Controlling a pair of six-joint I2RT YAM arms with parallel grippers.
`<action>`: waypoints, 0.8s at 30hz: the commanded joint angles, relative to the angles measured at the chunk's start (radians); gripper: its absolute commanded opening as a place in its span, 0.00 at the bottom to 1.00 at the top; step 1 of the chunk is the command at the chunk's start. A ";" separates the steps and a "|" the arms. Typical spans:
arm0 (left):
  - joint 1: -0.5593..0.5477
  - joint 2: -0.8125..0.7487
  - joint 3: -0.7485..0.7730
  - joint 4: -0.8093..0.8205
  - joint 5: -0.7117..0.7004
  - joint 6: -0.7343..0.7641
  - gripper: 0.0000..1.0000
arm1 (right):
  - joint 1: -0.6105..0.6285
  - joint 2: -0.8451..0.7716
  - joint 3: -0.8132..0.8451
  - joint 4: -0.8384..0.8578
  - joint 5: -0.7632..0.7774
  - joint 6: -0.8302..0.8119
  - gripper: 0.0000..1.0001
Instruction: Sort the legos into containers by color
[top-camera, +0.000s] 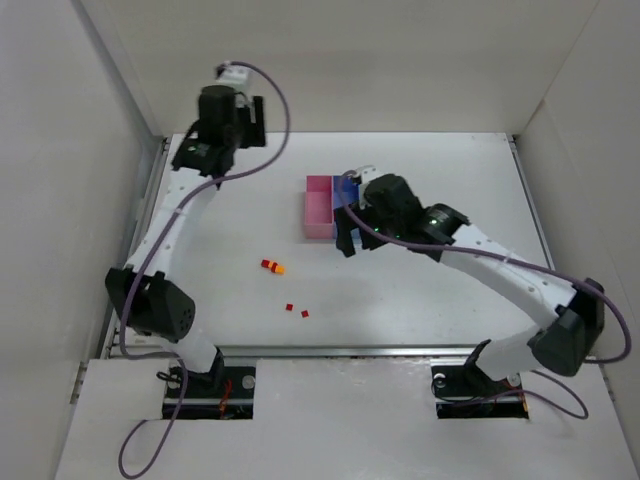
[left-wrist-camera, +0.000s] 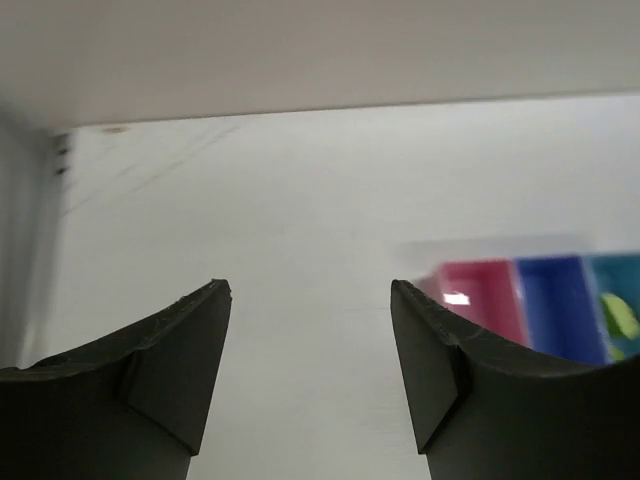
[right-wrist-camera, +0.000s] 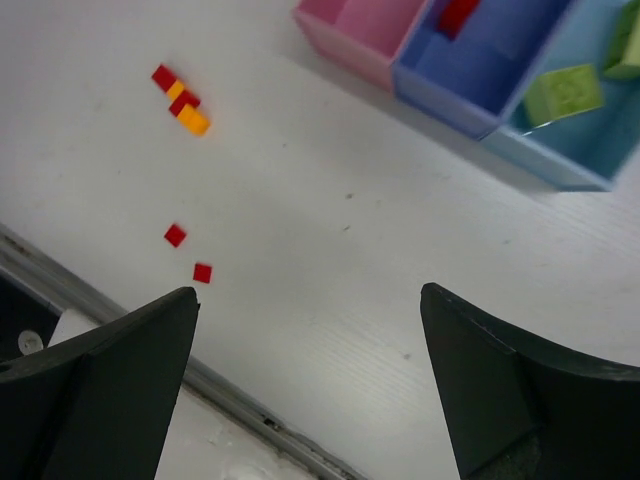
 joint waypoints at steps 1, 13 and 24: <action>0.155 -0.067 -0.064 -0.114 -0.121 -0.096 0.62 | 0.087 0.086 0.036 0.019 0.033 0.088 0.98; 0.440 -0.409 -0.384 -0.026 -0.166 -0.106 0.71 | 0.347 0.349 0.038 0.085 0.136 0.292 0.90; 0.440 -0.484 -0.451 -0.003 -0.238 -0.127 0.73 | 0.446 0.559 0.073 0.111 0.189 0.405 0.76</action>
